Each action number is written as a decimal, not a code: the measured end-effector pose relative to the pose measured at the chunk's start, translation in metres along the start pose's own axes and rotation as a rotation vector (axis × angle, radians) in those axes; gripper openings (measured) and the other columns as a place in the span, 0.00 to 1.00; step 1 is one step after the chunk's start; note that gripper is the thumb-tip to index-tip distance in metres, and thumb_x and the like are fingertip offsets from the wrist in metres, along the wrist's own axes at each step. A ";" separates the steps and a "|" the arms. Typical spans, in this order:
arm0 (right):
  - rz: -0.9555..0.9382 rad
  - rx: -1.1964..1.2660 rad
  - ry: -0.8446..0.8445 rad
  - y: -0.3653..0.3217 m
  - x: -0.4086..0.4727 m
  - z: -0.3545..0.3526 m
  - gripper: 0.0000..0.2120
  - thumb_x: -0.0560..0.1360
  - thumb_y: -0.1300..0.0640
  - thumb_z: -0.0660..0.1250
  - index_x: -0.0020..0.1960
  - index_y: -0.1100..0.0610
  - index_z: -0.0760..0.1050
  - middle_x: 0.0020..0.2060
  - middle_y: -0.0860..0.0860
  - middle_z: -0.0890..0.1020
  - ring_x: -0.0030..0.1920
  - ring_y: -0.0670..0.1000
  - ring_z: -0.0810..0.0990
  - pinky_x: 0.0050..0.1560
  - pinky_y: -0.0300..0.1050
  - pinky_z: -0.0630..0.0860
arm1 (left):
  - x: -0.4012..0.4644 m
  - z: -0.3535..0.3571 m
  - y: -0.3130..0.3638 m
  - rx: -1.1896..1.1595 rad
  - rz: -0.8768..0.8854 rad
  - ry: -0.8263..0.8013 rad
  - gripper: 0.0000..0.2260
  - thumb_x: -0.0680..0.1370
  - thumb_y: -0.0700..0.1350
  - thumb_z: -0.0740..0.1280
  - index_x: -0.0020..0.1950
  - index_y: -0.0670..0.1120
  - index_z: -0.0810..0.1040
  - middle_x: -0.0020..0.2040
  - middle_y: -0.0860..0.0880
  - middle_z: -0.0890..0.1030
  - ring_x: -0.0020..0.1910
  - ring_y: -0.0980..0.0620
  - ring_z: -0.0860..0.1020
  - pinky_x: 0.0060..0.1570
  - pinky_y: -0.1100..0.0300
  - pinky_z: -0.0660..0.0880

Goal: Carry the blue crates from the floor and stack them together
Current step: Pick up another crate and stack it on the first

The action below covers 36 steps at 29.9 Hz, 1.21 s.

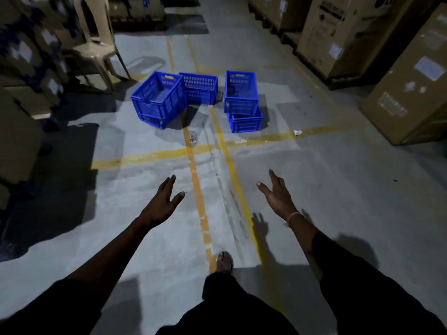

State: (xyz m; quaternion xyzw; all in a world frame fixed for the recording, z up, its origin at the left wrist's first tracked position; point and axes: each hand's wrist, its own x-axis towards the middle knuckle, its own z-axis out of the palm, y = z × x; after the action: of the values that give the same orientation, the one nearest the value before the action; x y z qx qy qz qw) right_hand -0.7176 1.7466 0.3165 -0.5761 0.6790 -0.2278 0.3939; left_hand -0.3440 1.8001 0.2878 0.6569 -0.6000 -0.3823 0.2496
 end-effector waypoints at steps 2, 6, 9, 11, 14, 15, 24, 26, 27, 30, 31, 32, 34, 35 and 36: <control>0.017 0.015 -0.023 -0.022 0.054 -0.006 0.36 0.79 0.38 0.63 0.82 0.44 0.52 0.80 0.50 0.55 0.78 0.55 0.60 0.72 0.49 0.61 | 0.051 -0.017 0.010 0.008 -0.017 0.001 0.36 0.79 0.65 0.60 0.82 0.56 0.49 0.82 0.53 0.49 0.80 0.51 0.58 0.77 0.47 0.61; -0.008 0.031 -0.026 -0.068 0.154 -0.016 0.36 0.79 0.38 0.64 0.81 0.44 0.52 0.80 0.50 0.55 0.78 0.55 0.59 0.72 0.49 0.61 | 0.150 -0.048 0.030 0.038 0.012 0.032 0.34 0.80 0.62 0.60 0.82 0.55 0.50 0.82 0.53 0.50 0.79 0.51 0.60 0.76 0.49 0.62; -0.018 0.044 -0.045 -0.100 0.214 -0.020 0.35 0.79 0.39 0.64 0.81 0.44 0.52 0.80 0.50 0.55 0.79 0.54 0.58 0.72 0.49 0.61 | 0.208 -0.064 0.041 0.019 0.019 0.046 0.34 0.81 0.62 0.60 0.82 0.54 0.50 0.82 0.54 0.52 0.80 0.52 0.57 0.77 0.46 0.60; -0.028 0.028 -0.054 -0.119 0.255 -0.021 0.35 0.80 0.40 0.63 0.82 0.45 0.52 0.80 0.50 0.55 0.79 0.53 0.58 0.72 0.49 0.60 | 0.248 -0.073 0.042 0.004 0.016 0.045 0.35 0.80 0.64 0.60 0.82 0.55 0.50 0.82 0.54 0.52 0.80 0.52 0.57 0.77 0.46 0.61; -0.022 0.024 -0.035 -0.140 0.317 -0.020 0.35 0.80 0.40 0.64 0.82 0.45 0.52 0.80 0.51 0.55 0.79 0.53 0.56 0.71 0.48 0.60 | 0.311 -0.087 0.040 -0.003 0.003 0.036 0.35 0.79 0.65 0.60 0.82 0.56 0.50 0.82 0.54 0.52 0.80 0.51 0.58 0.76 0.46 0.62; -0.015 0.028 -0.023 -0.146 0.340 -0.018 0.35 0.80 0.40 0.64 0.82 0.45 0.53 0.80 0.51 0.55 0.79 0.53 0.57 0.71 0.48 0.60 | 0.336 -0.092 0.036 -0.006 0.004 0.029 0.35 0.79 0.64 0.60 0.82 0.56 0.50 0.82 0.54 0.52 0.80 0.51 0.58 0.76 0.45 0.62; 0.081 0.124 0.090 -0.211 0.541 0.018 0.35 0.80 0.40 0.63 0.82 0.45 0.52 0.80 0.50 0.55 0.78 0.55 0.61 0.67 0.48 0.63 | 0.590 -0.170 0.027 0.029 0.068 -0.068 0.36 0.80 0.63 0.60 0.82 0.51 0.51 0.82 0.49 0.53 0.78 0.48 0.62 0.75 0.46 0.63; 0.088 0.147 0.120 -0.229 0.582 0.027 0.35 0.80 0.41 0.63 0.82 0.46 0.52 0.80 0.51 0.56 0.78 0.54 0.60 0.65 0.47 0.62 | 0.648 -0.191 0.032 0.078 0.099 -0.113 0.35 0.81 0.62 0.60 0.82 0.50 0.51 0.82 0.49 0.53 0.79 0.48 0.59 0.76 0.49 0.61; 0.081 0.151 0.134 -0.237 0.604 0.032 0.35 0.80 0.41 0.64 0.82 0.46 0.53 0.79 0.52 0.57 0.78 0.55 0.60 0.65 0.47 0.63 | 0.676 -0.202 0.035 0.123 0.116 -0.126 0.35 0.81 0.62 0.60 0.82 0.49 0.51 0.82 0.49 0.53 0.79 0.49 0.59 0.76 0.51 0.60; 0.133 0.182 0.164 -0.255 0.661 0.044 0.34 0.80 0.42 0.65 0.81 0.46 0.54 0.77 0.53 0.59 0.76 0.56 0.63 0.65 0.47 0.64 | 0.757 -0.231 0.047 0.138 0.183 -0.166 0.38 0.79 0.68 0.59 0.83 0.51 0.51 0.82 0.49 0.56 0.80 0.50 0.58 0.77 0.46 0.59; 0.143 0.193 0.179 -0.259 0.678 0.048 0.34 0.80 0.42 0.65 0.81 0.46 0.55 0.76 0.53 0.61 0.75 0.57 0.65 0.64 0.46 0.65 | 0.781 -0.237 0.052 0.146 0.210 -0.182 0.37 0.79 0.67 0.59 0.82 0.52 0.51 0.82 0.50 0.56 0.80 0.50 0.57 0.77 0.45 0.59; 0.151 0.203 0.194 -0.264 0.696 0.051 0.35 0.79 0.41 0.65 0.81 0.46 0.56 0.75 0.53 0.63 0.74 0.57 0.66 0.63 0.45 0.65 | 0.804 -0.241 0.058 0.157 0.218 -0.195 0.35 0.81 0.64 0.59 0.83 0.51 0.50 0.82 0.49 0.55 0.80 0.50 0.56 0.78 0.47 0.57; 0.169 0.208 0.216 -0.270 0.729 0.055 0.35 0.78 0.40 0.66 0.81 0.46 0.56 0.73 0.54 0.65 0.73 0.57 0.67 0.63 0.46 0.67 | 0.846 -0.244 0.070 0.188 0.209 -0.205 0.33 0.83 0.56 0.61 0.82 0.47 0.50 0.82 0.47 0.54 0.80 0.49 0.55 0.76 0.56 0.54; 0.184 0.217 0.221 -0.274 0.748 0.056 0.36 0.78 0.40 0.66 0.81 0.46 0.55 0.73 0.54 0.64 0.73 0.57 0.67 0.65 0.47 0.67 | 0.870 -0.245 0.074 0.197 0.204 -0.211 0.32 0.83 0.54 0.61 0.82 0.46 0.51 0.82 0.46 0.54 0.80 0.49 0.55 0.75 0.57 0.54; 0.200 0.226 0.225 -0.277 0.766 0.057 0.36 0.78 0.41 0.66 0.81 0.47 0.55 0.74 0.54 0.63 0.74 0.57 0.66 0.67 0.48 0.67 | 0.894 -0.246 0.077 0.211 0.211 -0.223 0.32 0.83 0.54 0.61 0.82 0.46 0.51 0.82 0.46 0.54 0.80 0.48 0.55 0.76 0.55 0.55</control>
State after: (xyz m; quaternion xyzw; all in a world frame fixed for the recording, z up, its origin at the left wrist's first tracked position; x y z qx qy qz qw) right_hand -0.5250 0.9536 0.2855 -0.4289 0.7427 -0.3255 0.3982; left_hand -0.2038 0.8808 0.3106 0.5662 -0.7264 -0.3595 0.1499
